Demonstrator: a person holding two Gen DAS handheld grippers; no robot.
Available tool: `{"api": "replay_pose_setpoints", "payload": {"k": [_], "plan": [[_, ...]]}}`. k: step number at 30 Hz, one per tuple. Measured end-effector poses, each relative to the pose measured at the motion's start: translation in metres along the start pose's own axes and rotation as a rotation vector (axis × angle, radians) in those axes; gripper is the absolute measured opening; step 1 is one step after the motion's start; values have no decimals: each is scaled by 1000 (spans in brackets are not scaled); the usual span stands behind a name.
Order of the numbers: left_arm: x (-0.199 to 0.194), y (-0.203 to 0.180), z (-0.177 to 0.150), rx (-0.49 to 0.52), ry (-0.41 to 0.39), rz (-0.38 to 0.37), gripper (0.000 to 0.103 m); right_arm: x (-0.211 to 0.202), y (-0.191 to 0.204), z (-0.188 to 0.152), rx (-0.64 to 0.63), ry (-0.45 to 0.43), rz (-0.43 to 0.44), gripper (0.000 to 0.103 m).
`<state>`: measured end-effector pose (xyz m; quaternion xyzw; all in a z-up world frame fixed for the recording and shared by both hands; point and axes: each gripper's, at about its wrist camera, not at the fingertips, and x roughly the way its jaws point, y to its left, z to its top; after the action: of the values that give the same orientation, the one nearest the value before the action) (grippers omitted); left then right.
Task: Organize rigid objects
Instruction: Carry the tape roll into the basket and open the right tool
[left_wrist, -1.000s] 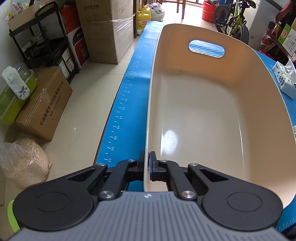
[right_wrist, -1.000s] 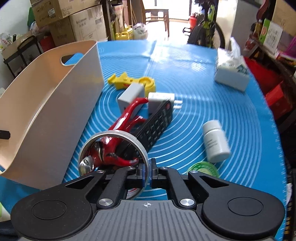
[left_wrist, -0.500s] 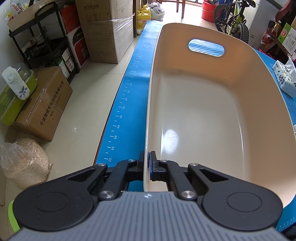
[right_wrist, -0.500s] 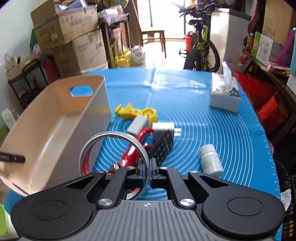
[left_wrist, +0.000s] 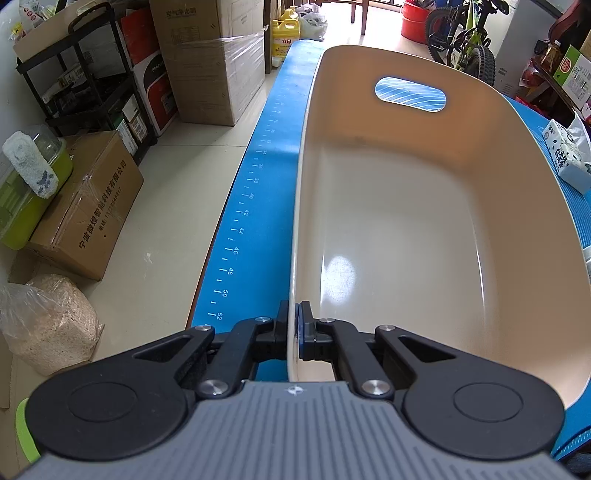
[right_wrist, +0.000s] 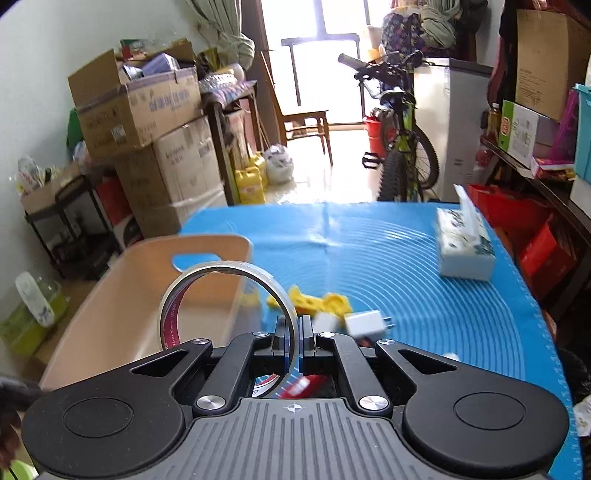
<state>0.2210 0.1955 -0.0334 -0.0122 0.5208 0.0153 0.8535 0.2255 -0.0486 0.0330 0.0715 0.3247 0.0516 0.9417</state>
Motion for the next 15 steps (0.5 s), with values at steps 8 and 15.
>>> {"api": "replay_pose_setpoints", "payload": {"k": [8,15], "plan": [[0,1,0,3,-2,-2,5,27,53,-1,-95,46,38,16],[0,0,-1,5,-3,0,5,54,82,-24,-193,156,81,16]]}}
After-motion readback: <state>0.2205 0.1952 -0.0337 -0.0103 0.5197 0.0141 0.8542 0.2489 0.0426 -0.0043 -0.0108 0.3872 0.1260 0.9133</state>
